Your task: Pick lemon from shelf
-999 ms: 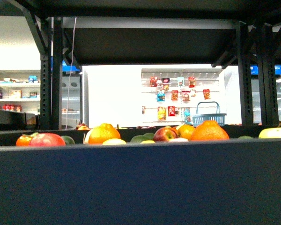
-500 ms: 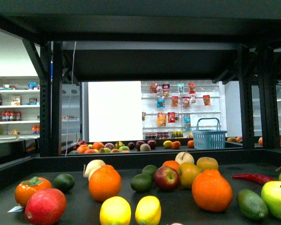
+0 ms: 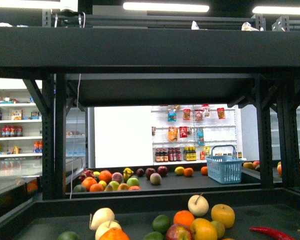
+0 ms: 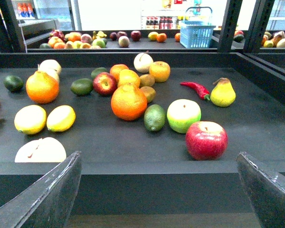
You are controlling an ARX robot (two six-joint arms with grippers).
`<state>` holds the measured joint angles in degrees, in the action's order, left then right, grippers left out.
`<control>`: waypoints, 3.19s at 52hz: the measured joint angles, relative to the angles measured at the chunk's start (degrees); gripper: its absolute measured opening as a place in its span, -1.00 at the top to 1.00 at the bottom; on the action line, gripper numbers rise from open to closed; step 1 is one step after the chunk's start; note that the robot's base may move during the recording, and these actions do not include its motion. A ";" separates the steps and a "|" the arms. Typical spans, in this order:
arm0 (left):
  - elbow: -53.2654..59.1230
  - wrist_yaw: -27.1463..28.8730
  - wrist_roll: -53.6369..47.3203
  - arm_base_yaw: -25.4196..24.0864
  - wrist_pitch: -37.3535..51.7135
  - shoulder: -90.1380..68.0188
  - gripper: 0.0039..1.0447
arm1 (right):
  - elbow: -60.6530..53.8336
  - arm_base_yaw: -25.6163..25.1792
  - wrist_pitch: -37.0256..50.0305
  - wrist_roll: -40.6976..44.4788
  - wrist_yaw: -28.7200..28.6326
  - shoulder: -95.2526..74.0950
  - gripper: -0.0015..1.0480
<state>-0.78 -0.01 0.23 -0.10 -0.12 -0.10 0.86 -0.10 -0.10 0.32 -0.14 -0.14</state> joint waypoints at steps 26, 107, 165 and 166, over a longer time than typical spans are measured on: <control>0.00 0.02 0.00 0.00 0.00 0.00 -0.85 | 0.00 0.00 0.00 -0.15 -0.11 0.00 -0.86; -53.81 -37.51 54.80 -40.59 16.55 -84.21 -0.85 | 0.00 0.00 0.00 -0.15 -0.02 0.00 -0.86; -85.24 -33.51 71.73 -40.30 19.63 -115.45 -0.85 | 0.00 0.00 0.00 -0.15 -0.04 0.00 -0.86; -85.31 -33.27 71.80 -40.28 19.65 -115.58 -0.85 | 0.00 0.00 0.00 -0.15 -0.02 0.00 -0.86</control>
<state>-86.08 -33.28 72.03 -40.38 19.53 -115.68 0.86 -0.10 -0.10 0.16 -0.16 -0.14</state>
